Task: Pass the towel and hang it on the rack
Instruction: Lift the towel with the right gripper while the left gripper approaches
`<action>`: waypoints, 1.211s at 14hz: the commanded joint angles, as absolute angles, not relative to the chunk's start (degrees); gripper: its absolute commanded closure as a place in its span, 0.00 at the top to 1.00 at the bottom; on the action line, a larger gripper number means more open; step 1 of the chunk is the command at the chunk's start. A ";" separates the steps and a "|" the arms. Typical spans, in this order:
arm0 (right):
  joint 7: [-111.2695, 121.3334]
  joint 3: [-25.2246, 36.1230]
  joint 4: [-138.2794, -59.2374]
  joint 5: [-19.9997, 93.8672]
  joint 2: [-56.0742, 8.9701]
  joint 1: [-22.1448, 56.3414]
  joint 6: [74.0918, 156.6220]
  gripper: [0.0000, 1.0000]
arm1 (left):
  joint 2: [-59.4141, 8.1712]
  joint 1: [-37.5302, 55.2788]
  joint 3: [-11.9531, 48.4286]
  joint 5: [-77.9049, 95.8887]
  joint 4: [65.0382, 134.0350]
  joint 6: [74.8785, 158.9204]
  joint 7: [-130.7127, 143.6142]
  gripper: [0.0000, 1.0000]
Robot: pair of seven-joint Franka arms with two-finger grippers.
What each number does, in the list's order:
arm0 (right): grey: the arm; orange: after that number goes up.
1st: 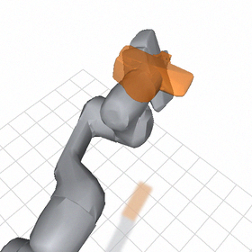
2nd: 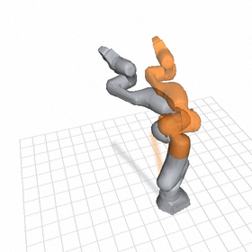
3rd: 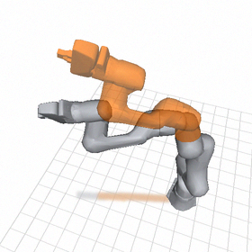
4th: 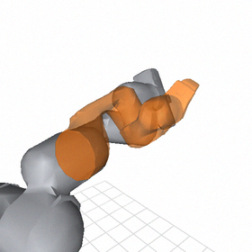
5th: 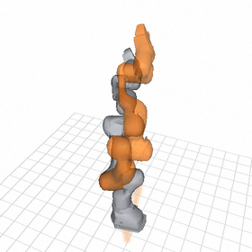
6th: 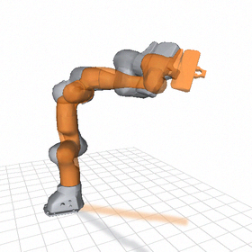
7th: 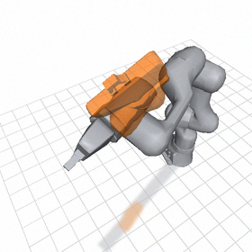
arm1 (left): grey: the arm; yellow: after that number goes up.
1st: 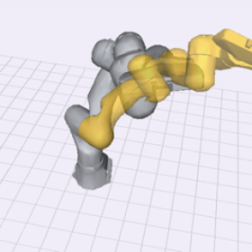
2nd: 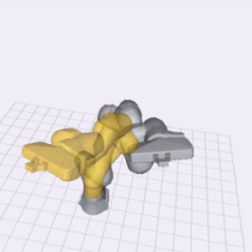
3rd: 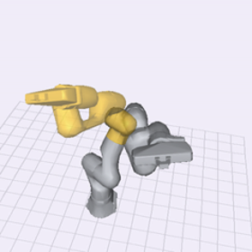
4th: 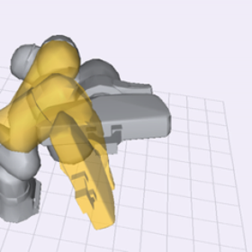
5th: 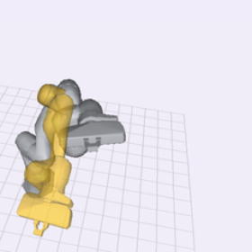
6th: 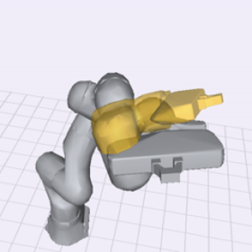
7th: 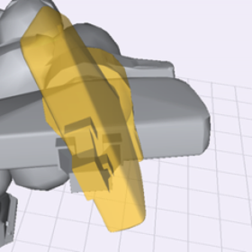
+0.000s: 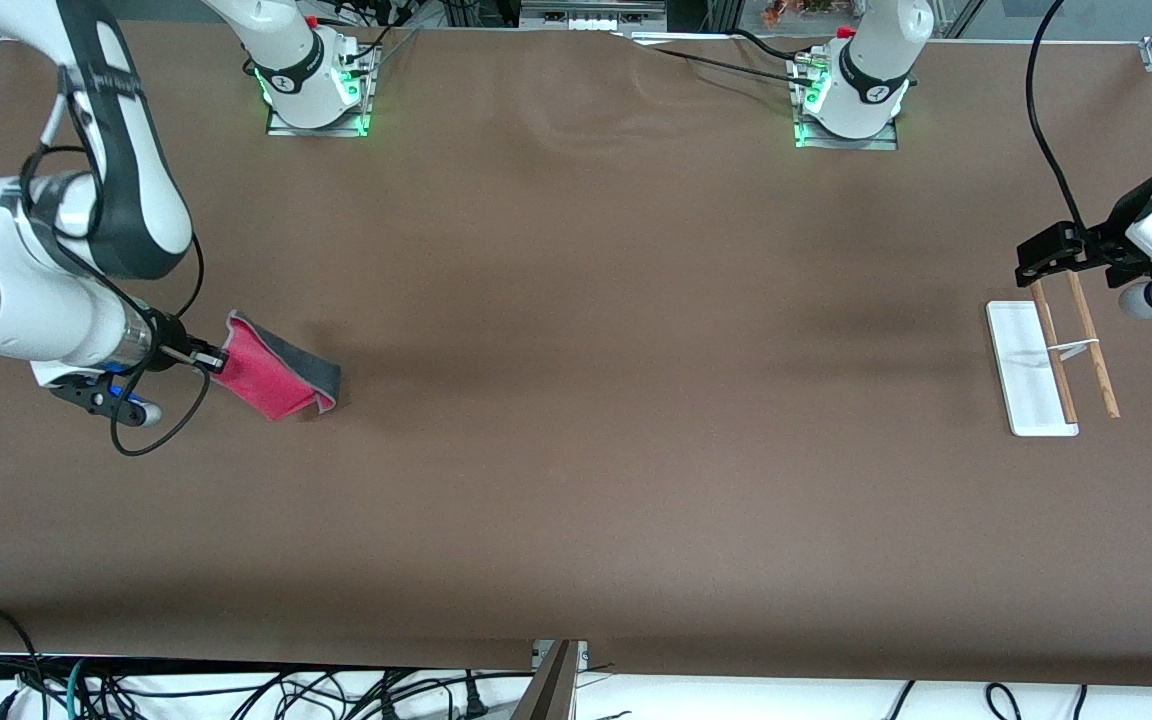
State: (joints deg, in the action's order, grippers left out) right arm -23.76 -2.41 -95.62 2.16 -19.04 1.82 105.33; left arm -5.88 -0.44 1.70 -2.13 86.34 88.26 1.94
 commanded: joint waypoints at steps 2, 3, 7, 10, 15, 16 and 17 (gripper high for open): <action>-28.38 -3.96 -81.93 2.90 -20.48 6.49 93.62 0.00 | -6.94 -0.53 1.93 -2.46 84.37 86.58 1.94 1.00; -29.52 -4.04 -80.17 2.90 -20.48 7.90 92.56 0.00 | -6.94 -0.53 1.93 -2.20 84.37 86.05 0.98 1.00; -36.80 -4.31 -71.74 2.64 -20.65 15.10 86.06 0.00 | -7.81 -0.44 1.93 -1.93 84.37 87.01 -2.19 1.00; -43.39 -4.31 -65.68 2.72 -21.61 21.16 83.77 0.00 | -8.35 -0.09 2.11 -1.76 84.46 87.28 -2.02 1.00; -54.83 -4.31 -59.86 2.99 -24.34 31.89 84.29 0.00 | -8.44 4.47 2.64 -0.28 84.20 82.44 -3.08 1.00; -56.15 -4.31 -59.77 3.68 -24.52 33.30 84.98 0.00 | -8.52 5.09 2.55 2.52 84.29 82.44 -3.08 1.00; -58.42 -4.22 -59.68 6.30 -24.52 34.27 86.64 0.00 | -8.53 5.71 2.64 3.68 84.29 82.53 -3.16 1.00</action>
State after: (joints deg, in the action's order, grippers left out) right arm -55.09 -4.83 -63.19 3.17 -22.65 32.44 86.18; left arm -7.74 4.38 3.04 1.01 86.30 84.07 -1.69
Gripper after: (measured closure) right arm 0.982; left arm 0.000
